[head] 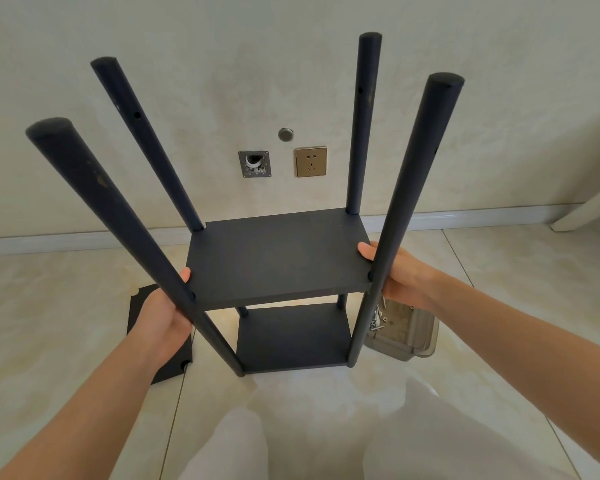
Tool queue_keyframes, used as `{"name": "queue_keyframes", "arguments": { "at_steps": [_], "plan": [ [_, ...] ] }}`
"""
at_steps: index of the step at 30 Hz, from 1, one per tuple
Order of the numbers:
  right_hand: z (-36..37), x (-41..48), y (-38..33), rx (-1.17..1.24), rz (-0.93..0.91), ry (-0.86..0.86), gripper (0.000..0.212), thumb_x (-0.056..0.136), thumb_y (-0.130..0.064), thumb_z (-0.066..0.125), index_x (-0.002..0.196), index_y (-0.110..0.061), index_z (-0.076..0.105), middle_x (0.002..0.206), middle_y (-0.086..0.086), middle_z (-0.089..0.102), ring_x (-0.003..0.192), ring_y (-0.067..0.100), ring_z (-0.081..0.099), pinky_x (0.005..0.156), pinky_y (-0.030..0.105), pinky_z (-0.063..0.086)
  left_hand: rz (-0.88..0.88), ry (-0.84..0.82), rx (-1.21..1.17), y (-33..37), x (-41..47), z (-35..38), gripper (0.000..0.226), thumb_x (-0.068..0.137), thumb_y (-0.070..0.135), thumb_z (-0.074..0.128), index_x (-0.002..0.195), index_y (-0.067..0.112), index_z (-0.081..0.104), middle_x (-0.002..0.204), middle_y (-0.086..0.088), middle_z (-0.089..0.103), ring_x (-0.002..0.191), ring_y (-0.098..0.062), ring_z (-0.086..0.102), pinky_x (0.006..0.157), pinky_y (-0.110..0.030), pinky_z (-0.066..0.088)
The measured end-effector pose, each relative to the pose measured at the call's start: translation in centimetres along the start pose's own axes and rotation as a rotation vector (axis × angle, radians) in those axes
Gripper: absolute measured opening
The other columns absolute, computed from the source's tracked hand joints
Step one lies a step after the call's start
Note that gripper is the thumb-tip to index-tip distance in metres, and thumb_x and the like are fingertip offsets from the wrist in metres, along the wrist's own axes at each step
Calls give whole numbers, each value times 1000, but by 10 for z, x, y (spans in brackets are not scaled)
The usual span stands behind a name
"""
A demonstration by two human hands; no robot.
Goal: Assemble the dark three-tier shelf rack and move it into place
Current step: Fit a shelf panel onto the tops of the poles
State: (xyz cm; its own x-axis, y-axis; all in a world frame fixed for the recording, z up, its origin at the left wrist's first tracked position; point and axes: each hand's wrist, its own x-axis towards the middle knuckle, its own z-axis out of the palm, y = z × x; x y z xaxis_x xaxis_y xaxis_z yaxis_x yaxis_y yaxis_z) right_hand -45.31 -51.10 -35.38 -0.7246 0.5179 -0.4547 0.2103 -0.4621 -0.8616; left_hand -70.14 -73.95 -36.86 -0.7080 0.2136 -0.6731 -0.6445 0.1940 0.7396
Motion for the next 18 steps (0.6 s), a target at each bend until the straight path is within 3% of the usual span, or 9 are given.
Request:
{"name": "queue_keyframes", "arguments": {
  "at_steps": [2, 4, 6, 8, 10, 13, 14, 16, 18],
  "plan": [
    [1, 1, 0, 13, 24, 26, 42, 98, -28, 58, 134, -8, 53, 131, 13, 62, 118, 33, 62, 100, 52, 50, -6, 10, -5, 0, -6, -3, 29, 105, 32, 50, 119, 7, 57, 121, -13, 60, 128, -27, 54, 108, -31, 40],
    [2, 2, -2, 31, 34, 70, 40, 96, -25, 61, 132, -7, 54, 127, 14, 64, 110, 33, 66, 90, 50, 55, 89, -70, -79, -3, -14, -9, 28, 104, 28, 52, 120, 6, 58, 104, -9, 60, 105, -20, 64, 86, -28, 54],
    [3, 4, -2, 31, 18, 110, 36, 95, -24, 63, 126, -7, 57, 120, 12, 67, 99, 28, 69, 78, 43, 59, 121, -110, -113, -4, -13, -12, 36, 105, 26, 51, 136, 8, 53, 118, -6, 63, 86, -15, 63, 68, -27, 54],
    [3, 6, 2, 44, 6, 150, 28, 95, -24, 63, 117, -7, 61, 108, 9, 71, 91, 24, 69, 77, 40, 59, 13, -127, -41, 1, -13, -11, 41, 109, 23, 40, 146, 5, 41, 138, -4, 56, 107, -23, 61, 89, -22, 51],
    [3, 6, 7, 87, -3, 185, 19, 95, -23, 64, 107, -9, 65, 92, 4, 74, 84, 22, 69, 81, 39, 56, -134, -82, 29, 5, -13, -7, 35, 110, 16, 30, 141, 2, 39, 152, -6, 43, 136, -21, 46, 112, -16, 31],
    [5, 4, 10, 119, -18, 230, 14, 93, -22, 65, 101, -10, 66, 85, 1, 76, 80, 20, 71, 80, 36, 57, 90, -194, -153, 1, -24, -7, 14, 104, 25, 51, 116, 20, 57, 127, -3, 59, 102, -14, 68, 81, -21, 58],
    [7, 3, 10, 135, -16, 251, 14, 93, -23, 66, 100, -10, 66, 87, 2, 75, 81, 20, 70, 82, 36, 56, 84, -188, -176, -1, -18, -9, 14, 104, 26, 51, 114, 19, 57, 122, -4, 60, 101, -13, 68, 81, -22, 58],
    [11, 3, 9, 159, -6, 288, 14, 93, -23, 66, 99, -10, 66, 88, 3, 73, 82, 20, 69, 85, 36, 54, -45, -128, -53, 1, -8, -16, 25, 109, 22, 37, 121, 5, 51, 115, -16, 56, 132, -15, 52, 108, -18, 39],
    [15, 2, 7, 158, -5, 305, 13, 93, -22, 65, 97, -10, 66, 86, 3, 72, 81, 21, 68, 87, 37, 54, -159, -102, 145, 12, 8, -23, 45, 110, 20, 27, 97, -16, 51, 96, -19, 45, 148, -16, 30, 117, -21, 8]
  ]
}}
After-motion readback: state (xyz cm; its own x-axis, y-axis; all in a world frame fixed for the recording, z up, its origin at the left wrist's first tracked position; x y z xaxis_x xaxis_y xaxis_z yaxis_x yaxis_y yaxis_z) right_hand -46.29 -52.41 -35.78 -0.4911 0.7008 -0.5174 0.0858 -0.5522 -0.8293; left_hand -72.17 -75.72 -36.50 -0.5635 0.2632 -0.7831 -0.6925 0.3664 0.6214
